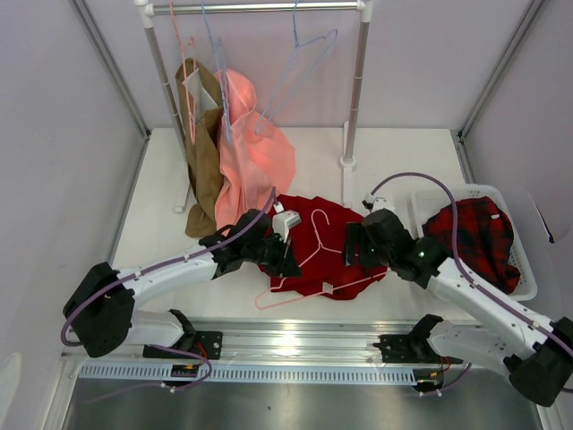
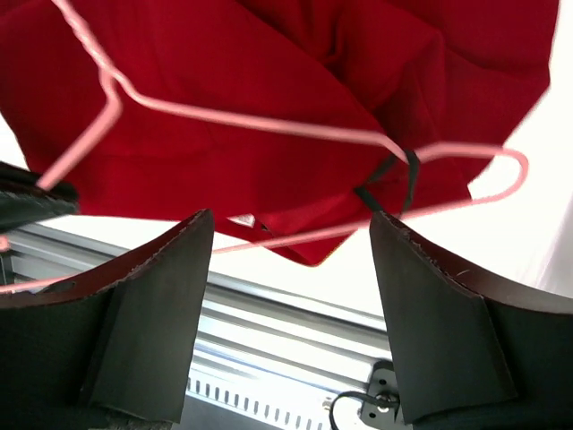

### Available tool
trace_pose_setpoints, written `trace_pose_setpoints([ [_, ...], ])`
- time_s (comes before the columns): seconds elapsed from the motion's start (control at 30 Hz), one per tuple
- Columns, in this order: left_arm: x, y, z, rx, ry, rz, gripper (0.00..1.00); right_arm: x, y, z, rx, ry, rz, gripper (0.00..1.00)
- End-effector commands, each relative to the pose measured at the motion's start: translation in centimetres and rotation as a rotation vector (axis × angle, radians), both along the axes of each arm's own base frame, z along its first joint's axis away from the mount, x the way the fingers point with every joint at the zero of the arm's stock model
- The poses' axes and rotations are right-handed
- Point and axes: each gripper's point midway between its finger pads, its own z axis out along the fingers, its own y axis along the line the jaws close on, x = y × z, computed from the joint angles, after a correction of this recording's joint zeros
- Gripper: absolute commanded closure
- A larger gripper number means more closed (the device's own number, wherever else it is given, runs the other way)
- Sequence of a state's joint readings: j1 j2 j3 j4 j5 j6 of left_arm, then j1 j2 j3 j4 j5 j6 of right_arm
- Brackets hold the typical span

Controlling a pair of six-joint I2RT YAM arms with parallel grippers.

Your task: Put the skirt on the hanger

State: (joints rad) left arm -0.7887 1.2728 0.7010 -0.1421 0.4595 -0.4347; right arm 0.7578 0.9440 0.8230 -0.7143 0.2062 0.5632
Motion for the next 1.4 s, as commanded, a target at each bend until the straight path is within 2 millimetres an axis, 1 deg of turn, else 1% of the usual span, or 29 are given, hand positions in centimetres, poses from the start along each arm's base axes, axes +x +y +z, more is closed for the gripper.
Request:
trace_pose_setpoints([
  [0.0,0.5,-2.1,2.6,-0.073,-0.069,-0.066,1.0,2.6,2.7,2.5,0.03,-0.07,0.052,0.25],
  [0.03,0.5,-2.3,2.8,-0.076,-0.071,-0.071,1.0,3.1,3.3,3.0,0.043,-0.085,0.061,0.26],
  [0.1,0.5,-2.6,2.5,-0.072,-0.065,-0.078,1.0,3.3,4.4,2.6,0.051,-0.073,0.098,0.26],
  [0.13,0.6,-2.8,2.6,-0.077,-0.069,-0.081,1.0,3.7,5.0,2.3,0.06,-0.073,0.109,0.27],
  [0.27,0.4,-3.1,2.1,-0.066,-0.059,-0.098,1.0,4.3,6.2,1.9,0.075,-0.066,0.133,0.28],
  [0.3,0.5,-3.3,2.4,-0.073,-0.066,-0.102,1.0,4.4,6.5,2.0,0.081,-0.068,0.138,0.28],
  [0.37,0.3,-3.5,2.4,-0.075,-0.069,-0.112,1.0,4.5,7.0,1.6,0.079,-0.055,0.156,0.29],
  [0.43,0.2,-3.6,2.3,-0.072,-0.067,-0.118,1.0,4.7,7.5,1.8,0.077,-0.049,0.174,0.31],
  [0.47,0.3,-3.7,2.3,-0.074,-0.073,-0.122,1.0,4.8,7.7,1.4,0.068,-0.033,0.179,0.31],
  [0.5,0.2,-3.7,2.3,-0.072,-0.072,-0.122,1.0,5.1,8.0,1.8,0.071,-0.036,0.184,0.32],
  [0.53,0.3,-3.8,2.3,-0.072,-0.074,-0.123,1.0,4.9,8.2,1.7,0.07,-0.023,0.197,0.34],
  [0.57,0.3,-3.9,2.2,-0.072,-0.075,-0.126,1.0,5.0,8.3,1.3,0.06,-0.008,0.2,0.35],
  [0.6,0.4,-3.9,2.2,-0.072,-0.077,-0.126,1.0,4.9,8.3,1.5,0.05,0.003,0.199,0.38],
  [0.67,0.3,-4.0,2.2,-0.071,-0.082,-0.131,1.0,5.1,8.1,1.2,0.024,0.014,0.193,0.4],
  [0.7,0.4,-4.0,2.3,-0.074,-0.086,-0.13,1.0,5.0,7.9,0.7,0.002,0.038,0.191,0.45],
  [0.73,0.4,-4.0,2.1,-0.07,-0.085,-0.131,1.0,5.1,8.0,0.9,0.003,0.041,0.196,0.48],
  [0.8,0.5,-4.1,2.3,-0.073,-0.094,-0.134,1.0,4.9,8.2,0.3,-0.005,0.072,0.208,0.51],
  [0.87,0.6,-4.2,2.6,-0.079,-0.108,-0.135,1.0,4.7,8.3,0.3,-0.001,0.089,0.223,0.55],
  [0.9,0.7,-4.2,2.6,-0.077,-0.113,-0.133,1.0,4.4,8.7,0.2,0.013,0.106,0.244,0.56],
  [0.97,0.8,-4.2,2.6,-0.076,-0.122,-0.132,1.0,4.0,8.7,0.0,0.027,0.13,0.258,0.56],
  [1.17,0.8,-4.3,2.8,-0.08,-0.137,-0.14,1.0,3.9,8.2,-0.4,0.06,0.173,0.276,0.58],
  [1.27,1.0,-4.4,2.9,-0.084,-0.148,-0.144,1.0,3.7,8.6,-0.5,0.1,0.194,0.306,0.57],
  [1.37,0.9,-4.5,3.1,-0.088,-0.16,-0.153,1.0,3.6,8.8,-1.0,0.101,0.214,0.324,0.57],
])
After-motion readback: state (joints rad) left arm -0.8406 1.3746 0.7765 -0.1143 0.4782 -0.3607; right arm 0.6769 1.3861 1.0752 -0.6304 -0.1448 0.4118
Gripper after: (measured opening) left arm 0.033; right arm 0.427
